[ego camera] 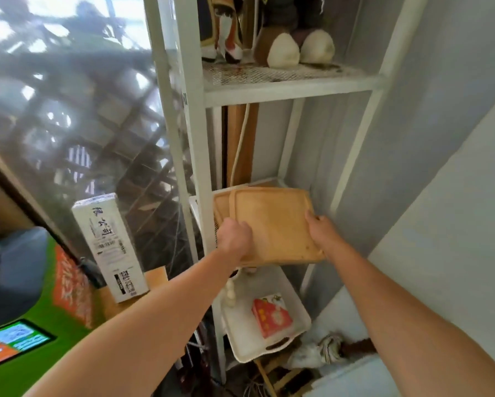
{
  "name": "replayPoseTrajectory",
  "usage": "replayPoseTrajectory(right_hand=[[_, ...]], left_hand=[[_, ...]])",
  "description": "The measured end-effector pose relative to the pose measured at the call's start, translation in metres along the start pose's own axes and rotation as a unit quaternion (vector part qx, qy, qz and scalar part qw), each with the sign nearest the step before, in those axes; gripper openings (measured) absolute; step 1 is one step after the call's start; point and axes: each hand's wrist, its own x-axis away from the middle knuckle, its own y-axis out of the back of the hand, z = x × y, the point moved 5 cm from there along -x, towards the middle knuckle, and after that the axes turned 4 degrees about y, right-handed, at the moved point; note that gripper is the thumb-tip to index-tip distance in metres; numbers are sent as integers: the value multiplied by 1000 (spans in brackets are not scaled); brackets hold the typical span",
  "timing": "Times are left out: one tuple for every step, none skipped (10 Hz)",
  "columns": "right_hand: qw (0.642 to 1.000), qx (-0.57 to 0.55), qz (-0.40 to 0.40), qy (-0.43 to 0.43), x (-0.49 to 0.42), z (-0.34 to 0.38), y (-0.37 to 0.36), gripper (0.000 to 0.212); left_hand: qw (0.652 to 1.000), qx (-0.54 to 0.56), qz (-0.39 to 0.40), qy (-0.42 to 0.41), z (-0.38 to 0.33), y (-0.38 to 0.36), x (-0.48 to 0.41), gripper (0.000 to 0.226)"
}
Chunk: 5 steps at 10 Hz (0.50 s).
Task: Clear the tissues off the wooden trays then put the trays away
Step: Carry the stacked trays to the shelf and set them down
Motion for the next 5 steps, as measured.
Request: replayPoseTrajectory(right_hand=[[999, 18, 23, 30, -32, 16, -11, 65], [998, -7, 61, 27, -61, 27, -21, 66], [996, -25, 89, 14, -83, 35, -30, 68], [994, -34, 102, 19, -97, 38, -41, 68], [994, -37, 104, 21, -104, 37, -46, 65]], left_hand=[[999, 15, -45, 12, -8, 8, -14, 34], [996, 29, -75, 42, -7, 5, -22, 28], [994, 22, -103, 43, -13, 8, -31, 27], [991, -3, -120, 51, -13, 9, -41, 24], [988, -39, -131, 69, -11, 7, -50, 30]])
